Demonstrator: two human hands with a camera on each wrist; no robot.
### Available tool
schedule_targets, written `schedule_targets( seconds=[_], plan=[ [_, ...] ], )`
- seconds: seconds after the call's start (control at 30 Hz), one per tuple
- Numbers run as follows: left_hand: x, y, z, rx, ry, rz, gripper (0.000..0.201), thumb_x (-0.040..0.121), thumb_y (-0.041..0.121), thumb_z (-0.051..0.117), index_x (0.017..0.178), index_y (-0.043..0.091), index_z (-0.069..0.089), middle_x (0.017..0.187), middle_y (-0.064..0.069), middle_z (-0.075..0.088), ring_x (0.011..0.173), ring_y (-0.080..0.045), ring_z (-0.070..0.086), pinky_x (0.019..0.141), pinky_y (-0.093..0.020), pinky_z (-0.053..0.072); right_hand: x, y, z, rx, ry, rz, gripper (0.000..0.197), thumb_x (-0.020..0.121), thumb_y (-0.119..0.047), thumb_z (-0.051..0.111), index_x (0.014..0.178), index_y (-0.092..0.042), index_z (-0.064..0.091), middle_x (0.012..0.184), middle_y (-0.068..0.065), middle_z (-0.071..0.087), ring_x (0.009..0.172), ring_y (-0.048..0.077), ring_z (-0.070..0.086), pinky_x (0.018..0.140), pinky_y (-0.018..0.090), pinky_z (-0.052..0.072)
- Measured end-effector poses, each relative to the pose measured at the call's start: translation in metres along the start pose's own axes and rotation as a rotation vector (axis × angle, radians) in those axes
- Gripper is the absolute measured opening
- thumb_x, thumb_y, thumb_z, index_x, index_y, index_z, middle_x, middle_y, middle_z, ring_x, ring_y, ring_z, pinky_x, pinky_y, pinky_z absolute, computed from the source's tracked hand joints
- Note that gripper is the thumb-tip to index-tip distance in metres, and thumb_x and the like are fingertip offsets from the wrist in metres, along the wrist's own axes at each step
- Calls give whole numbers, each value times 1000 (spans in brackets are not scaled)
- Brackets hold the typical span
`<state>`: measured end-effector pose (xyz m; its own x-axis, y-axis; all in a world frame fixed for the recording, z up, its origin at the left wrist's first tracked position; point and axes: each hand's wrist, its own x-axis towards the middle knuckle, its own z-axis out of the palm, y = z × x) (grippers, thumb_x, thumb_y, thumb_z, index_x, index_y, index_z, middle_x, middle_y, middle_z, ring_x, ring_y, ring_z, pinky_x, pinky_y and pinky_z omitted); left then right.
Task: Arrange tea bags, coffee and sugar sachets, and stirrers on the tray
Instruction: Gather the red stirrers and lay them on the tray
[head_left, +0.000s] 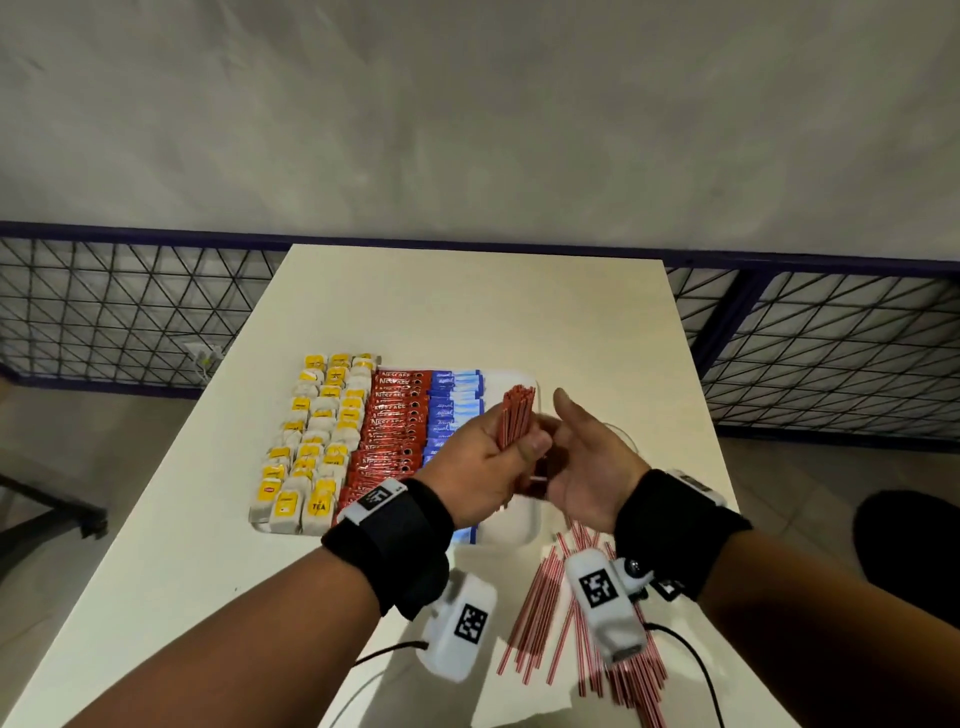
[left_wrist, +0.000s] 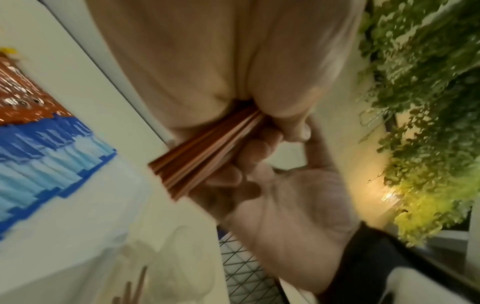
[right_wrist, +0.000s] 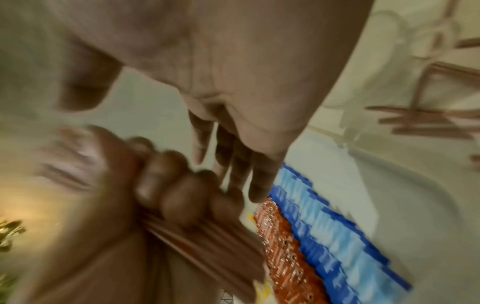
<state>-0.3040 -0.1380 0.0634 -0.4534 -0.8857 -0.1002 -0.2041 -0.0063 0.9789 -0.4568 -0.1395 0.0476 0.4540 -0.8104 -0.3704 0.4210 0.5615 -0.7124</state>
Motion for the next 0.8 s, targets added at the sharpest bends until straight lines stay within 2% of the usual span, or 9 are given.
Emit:
schedule_targets(
  seconds=[0.1, 0.2, 0.33, 0.5, 0.57, 0.63, 0.7, 0.73, 0.8],
  plan=[
    [-3, -5, -1, -129, -145, -165, 17, 98, 20, 54, 82, 15, 51, 57, 0, 50, 54, -22, 48, 58, -34, 44, 3, -6, 2, -177, -45, -55, 77, 57, -44, 88, 120, -12, 60, 117, 13, 63, 98, 28, 63, 78, 40, 53],
    [-1, -4, 5, -329, -217, -288, 20, 99, 12, 50, 79, 9, 50, 55, 3, 45, 50, -13, 43, 55, -30, 43, 4, -3, 13, -317, -23, -1, 48, 82, -33, 70, 120, -5, 60, 89, 9, 68, 63, 18, 67, 52, 28, 53],
    [-2, -8, -1, -434, -259, -331, 13, 97, 10, 51, 86, 3, 51, 66, -5, 53, 56, -17, 55, 60, -31, 53, 8, 1, 9, -314, 52, 20, 37, 95, -33, 53, 116, -6, 66, 88, 20, 67, 47, 26, 53, 45, 29, 49],
    [-2, 3, 5, 109, -83, -242, 14, 99, 7, 47, 89, 3, 56, 77, -22, 67, 68, -43, 66, 64, -51, 56, 17, 3, 11, -322, 141, -27, 31, 97, -29, 50, 107, -6, 69, 78, 11, 68, 47, 18, 59, 43, 22, 45],
    [3, 5, 8, 31, -105, -290, 18, 99, 2, 41, 84, 3, 51, 71, -20, 63, 61, -36, 64, 62, -48, 56, 20, 1, 10, -388, 173, -34, 32, 96, -33, 53, 101, -6, 69, 68, 13, 62, 39, 19, 50, 39, 22, 40],
    [18, 2, 2, -141, -108, -391, 19, 100, -1, 38, 85, 3, 49, 69, -13, 57, 57, -25, 62, 60, -39, 55, 22, -5, 3, -408, 193, -57, 38, 87, -40, 60, 91, -3, 63, 65, 14, 52, 44, 22, 47, 48, 27, 44],
    [44, -11, -11, -278, -10, -480, 12, 101, 2, 41, 91, 4, 47, 71, -11, 54, 61, -25, 60, 60, -37, 55, 21, -18, -15, -461, 318, -90, 32, 75, -41, 62, 88, -12, 60, 81, 7, 58, 74, 23, 58, 69, 34, 46],
    [58, -18, -18, -302, 42, -534, 10, 101, 4, 42, 92, 5, 47, 71, -11, 54, 63, -26, 60, 62, -38, 54, 19, -26, -27, -532, 402, -103, 29, 75, -41, 62, 92, -18, 61, 92, 4, 62, 89, 22, 60, 76, 35, 46],
    [91, -39, -28, -234, 103, -626, 11, 101, 7, 45, 91, 5, 49, 74, -9, 59, 68, -25, 60, 69, -39, 53, 18, -43, -59, -785, 527, -101, 26, 84, -41, 64, 100, -21, 64, 101, 3, 66, 97, 23, 62, 82, 39, 50]
  ],
)
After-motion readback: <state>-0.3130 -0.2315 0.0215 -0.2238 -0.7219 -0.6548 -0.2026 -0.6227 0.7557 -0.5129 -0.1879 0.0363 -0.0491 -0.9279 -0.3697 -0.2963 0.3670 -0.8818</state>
